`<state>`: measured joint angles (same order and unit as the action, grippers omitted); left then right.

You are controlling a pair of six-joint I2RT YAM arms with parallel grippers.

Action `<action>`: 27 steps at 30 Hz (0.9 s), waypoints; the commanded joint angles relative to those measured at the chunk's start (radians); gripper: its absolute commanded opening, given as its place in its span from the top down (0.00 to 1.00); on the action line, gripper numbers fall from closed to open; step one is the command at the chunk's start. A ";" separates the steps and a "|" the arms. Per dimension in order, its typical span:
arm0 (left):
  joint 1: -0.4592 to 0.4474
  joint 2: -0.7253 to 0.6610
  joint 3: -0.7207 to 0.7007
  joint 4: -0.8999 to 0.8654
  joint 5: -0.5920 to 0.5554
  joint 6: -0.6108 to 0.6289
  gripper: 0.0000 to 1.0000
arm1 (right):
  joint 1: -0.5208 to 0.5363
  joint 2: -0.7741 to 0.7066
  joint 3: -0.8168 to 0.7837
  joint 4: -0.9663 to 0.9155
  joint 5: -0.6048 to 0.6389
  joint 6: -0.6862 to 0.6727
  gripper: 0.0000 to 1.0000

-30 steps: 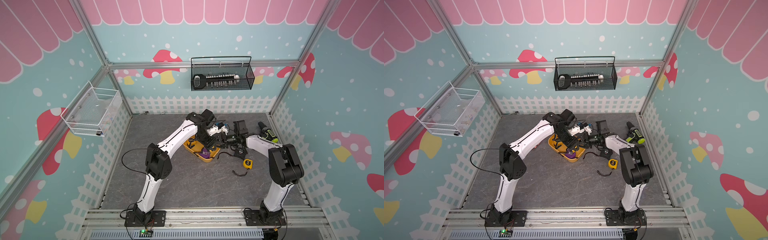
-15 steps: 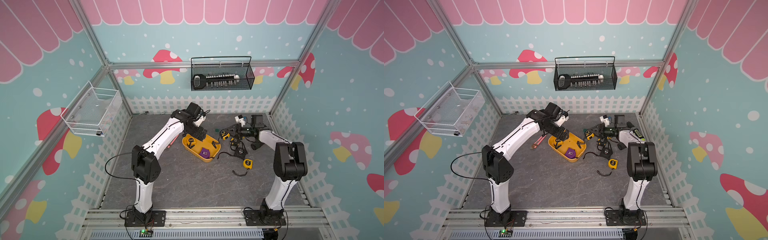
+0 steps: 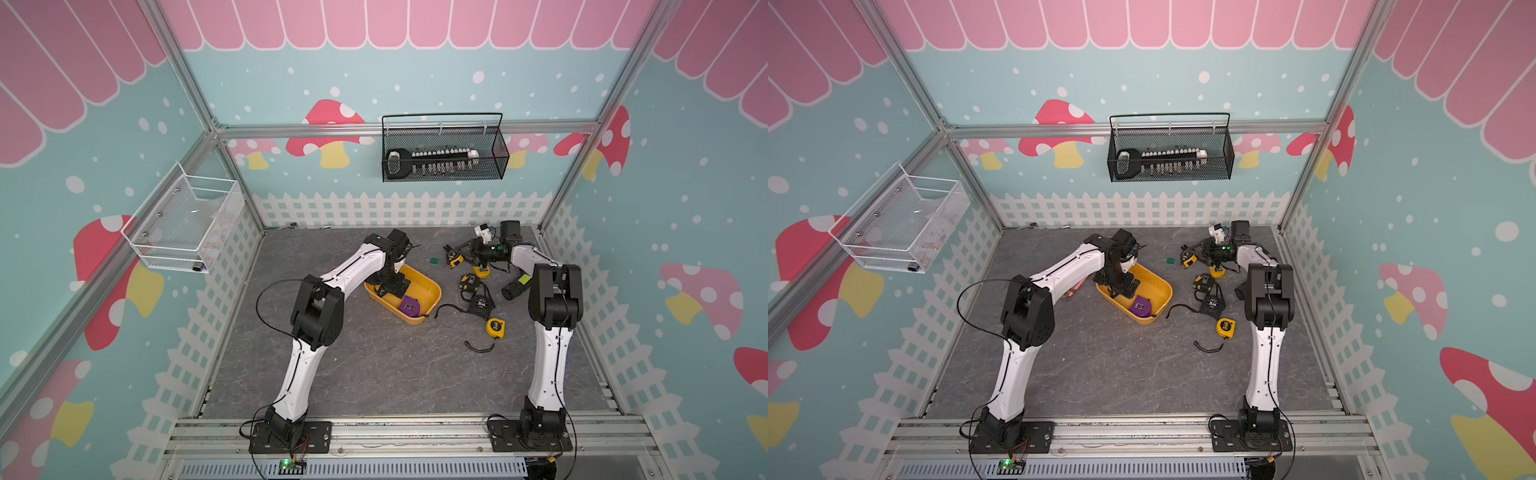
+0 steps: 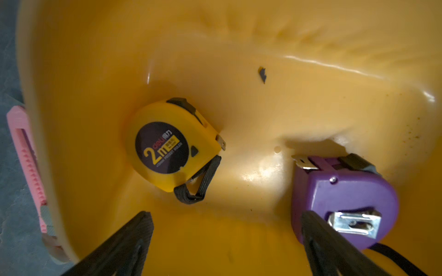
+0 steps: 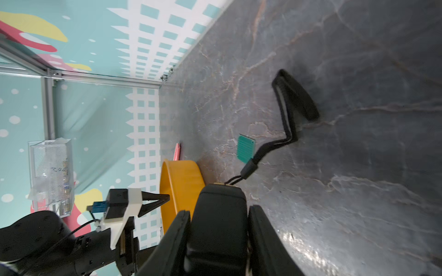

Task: Take the tape measure out of the storage box
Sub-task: Place the tape measure at the center of the board.

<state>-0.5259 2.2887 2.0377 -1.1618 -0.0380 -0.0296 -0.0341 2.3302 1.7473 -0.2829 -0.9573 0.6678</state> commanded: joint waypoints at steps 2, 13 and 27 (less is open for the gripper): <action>0.007 0.036 0.078 -0.048 -0.057 -0.061 0.01 | 0.020 0.005 -0.011 -0.061 0.043 -0.062 0.70; 0.014 0.167 0.246 -0.114 -0.137 -0.101 0.01 | 0.014 -0.102 0.006 -0.267 0.197 -0.224 0.15; -0.006 0.270 0.327 -0.141 -0.095 -0.034 0.01 | 0.009 -0.503 -0.248 -0.288 0.246 -0.303 0.01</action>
<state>-0.5217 2.5320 2.3325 -1.2907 -0.1616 -0.1078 -0.0307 1.8587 1.5631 -0.5587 -0.7216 0.3901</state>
